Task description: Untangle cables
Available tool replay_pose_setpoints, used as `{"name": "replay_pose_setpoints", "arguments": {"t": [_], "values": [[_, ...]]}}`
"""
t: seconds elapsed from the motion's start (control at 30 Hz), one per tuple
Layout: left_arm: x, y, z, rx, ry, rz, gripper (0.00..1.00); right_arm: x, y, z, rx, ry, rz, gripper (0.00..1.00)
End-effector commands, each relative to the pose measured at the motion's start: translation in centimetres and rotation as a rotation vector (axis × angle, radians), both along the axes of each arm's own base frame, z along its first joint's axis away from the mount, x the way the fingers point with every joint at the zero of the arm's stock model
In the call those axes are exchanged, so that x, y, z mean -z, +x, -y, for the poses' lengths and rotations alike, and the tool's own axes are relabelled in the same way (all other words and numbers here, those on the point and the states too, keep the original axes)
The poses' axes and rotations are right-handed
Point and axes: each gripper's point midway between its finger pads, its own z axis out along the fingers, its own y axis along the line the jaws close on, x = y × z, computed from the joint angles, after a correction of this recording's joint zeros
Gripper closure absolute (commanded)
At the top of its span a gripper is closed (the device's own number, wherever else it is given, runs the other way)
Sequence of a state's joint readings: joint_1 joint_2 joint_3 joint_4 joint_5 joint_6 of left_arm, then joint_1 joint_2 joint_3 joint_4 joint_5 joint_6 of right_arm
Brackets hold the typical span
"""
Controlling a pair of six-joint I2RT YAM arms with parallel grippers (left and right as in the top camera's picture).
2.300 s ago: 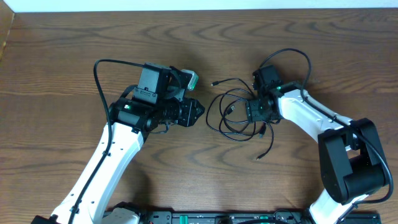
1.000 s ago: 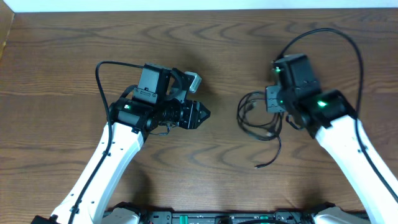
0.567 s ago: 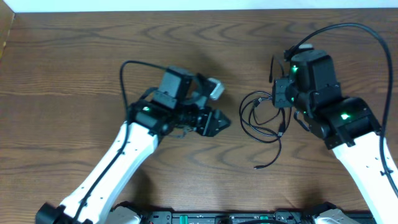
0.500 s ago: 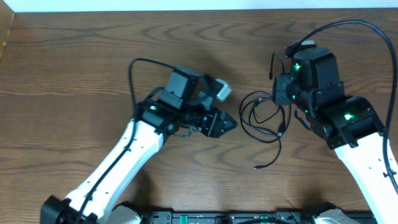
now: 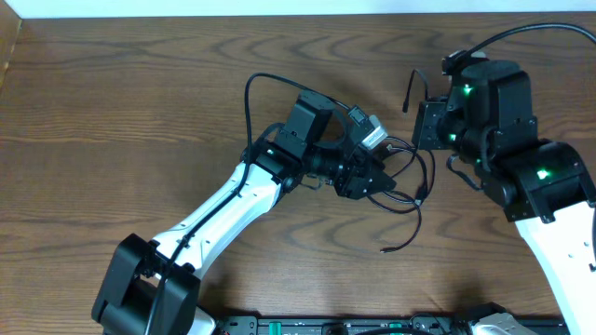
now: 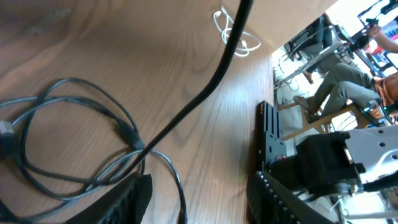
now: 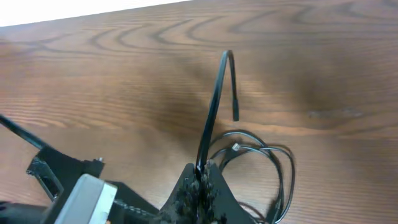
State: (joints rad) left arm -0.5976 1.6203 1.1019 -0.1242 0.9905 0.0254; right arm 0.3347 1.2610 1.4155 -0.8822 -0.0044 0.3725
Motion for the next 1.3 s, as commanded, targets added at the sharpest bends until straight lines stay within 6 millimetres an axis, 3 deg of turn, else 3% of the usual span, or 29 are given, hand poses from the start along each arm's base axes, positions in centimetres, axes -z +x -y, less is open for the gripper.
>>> {"name": "replay_pose_setpoints", "arguments": {"t": [0.0,0.43,0.73,0.77,0.8,0.87,1.07,1.27], "values": [[-0.4,-0.1,0.4,0.025,-0.032,0.011,0.46,-2.7,-0.1,-0.3,-0.013,0.097,0.038,0.99],[-0.8,0.6,1.0,0.026,-0.067,0.061,0.46,-6.2,0.0,-0.3,-0.038,0.294,0.054,0.99],[-1.4,1.9,1.3,-0.010,-0.081,0.132,0.46,-8.4,-0.7,-1.8,-0.116,0.370,0.091,0.99],[-1.5,2.0,1.3,-0.011,-0.083,0.137,0.49,-8.5,-0.8,-1.8,-0.117,0.370,0.094,0.99],[-1.4,2.1,1.3,-0.020,-0.077,0.139,0.59,-8.6,-0.9,-1.8,-0.117,0.370,0.097,0.99],[-0.9,2.4,1.1,-0.042,-0.051,0.133,0.92,-8.9,-1.0,-1.7,-0.117,0.370,0.105,0.99],[-0.2,2.1,0.9,-0.061,-0.025,0.063,0.93,-8.0,-1.1,-0.4,-0.061,0.325,0.089,0.99],[0.0,1.8,0.7,-0.070,-0.015,0.006,0.93,-6.7,-0.8,2.1,0.019,0.242,0.070,0.99]]}}
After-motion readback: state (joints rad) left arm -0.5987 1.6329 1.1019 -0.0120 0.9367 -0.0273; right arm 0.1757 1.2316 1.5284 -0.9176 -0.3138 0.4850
